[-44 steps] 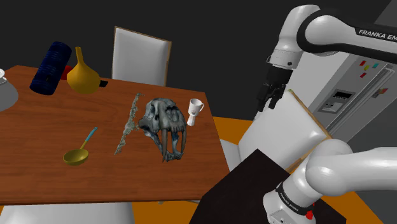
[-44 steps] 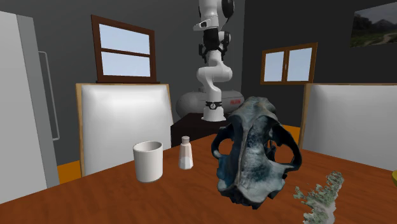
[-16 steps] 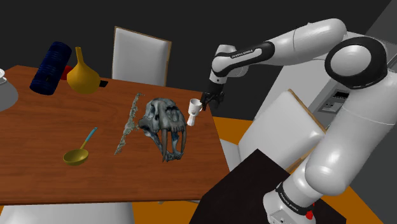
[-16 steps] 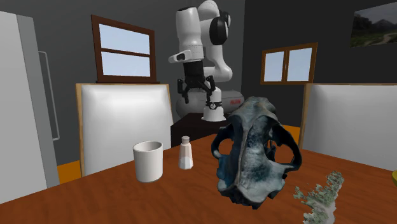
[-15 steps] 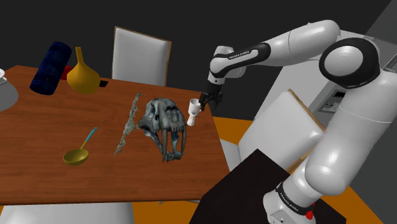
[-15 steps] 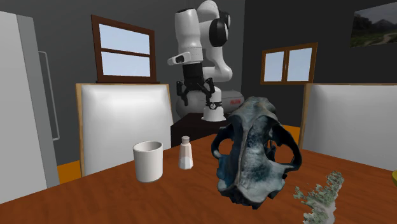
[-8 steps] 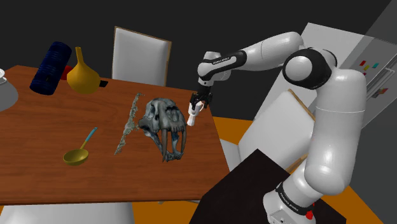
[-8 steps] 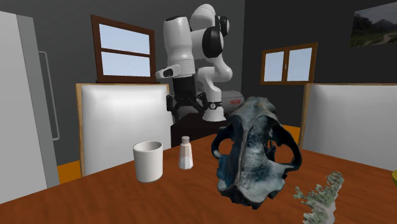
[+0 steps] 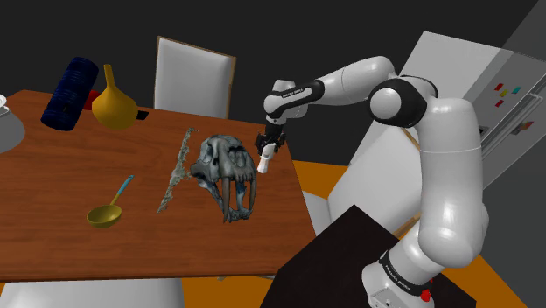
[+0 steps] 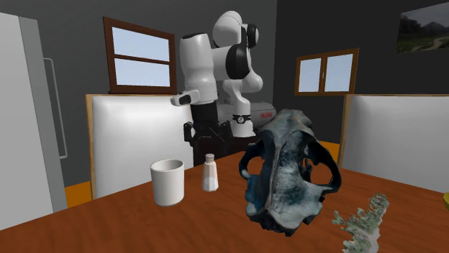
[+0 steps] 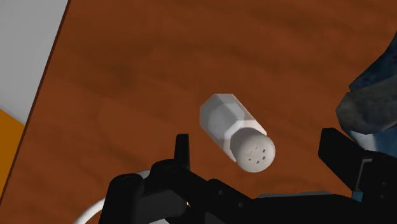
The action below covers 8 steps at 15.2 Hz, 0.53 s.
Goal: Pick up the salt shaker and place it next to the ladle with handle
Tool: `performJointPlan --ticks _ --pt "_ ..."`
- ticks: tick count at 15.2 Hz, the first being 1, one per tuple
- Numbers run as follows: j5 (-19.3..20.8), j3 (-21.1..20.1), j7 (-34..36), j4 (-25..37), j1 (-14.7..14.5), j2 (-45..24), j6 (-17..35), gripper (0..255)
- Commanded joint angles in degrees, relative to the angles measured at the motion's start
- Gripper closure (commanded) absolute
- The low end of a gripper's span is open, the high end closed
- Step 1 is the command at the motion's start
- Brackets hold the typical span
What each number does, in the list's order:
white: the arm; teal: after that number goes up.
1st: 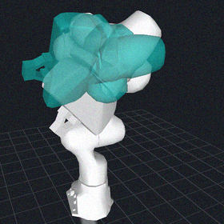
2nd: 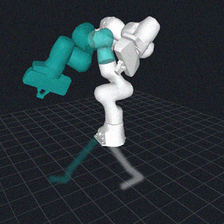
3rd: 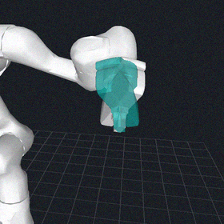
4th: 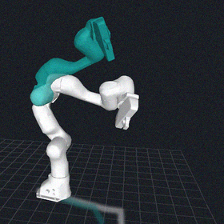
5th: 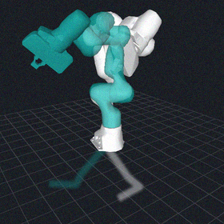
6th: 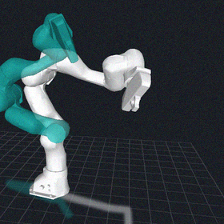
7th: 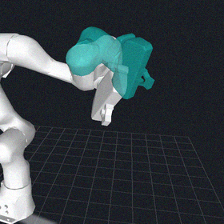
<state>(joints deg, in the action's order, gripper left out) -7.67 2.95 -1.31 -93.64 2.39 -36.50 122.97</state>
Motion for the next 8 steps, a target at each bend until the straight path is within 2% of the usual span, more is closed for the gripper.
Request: performJointPlan --ticks 1,8 --pt "-0.11 -0.05 -0.19 -0.47 0.06 -0.70 1.18 0" --pt "-0.19 -0.11 -0.25 -0.78 0.03 -1.30 2.11 0"
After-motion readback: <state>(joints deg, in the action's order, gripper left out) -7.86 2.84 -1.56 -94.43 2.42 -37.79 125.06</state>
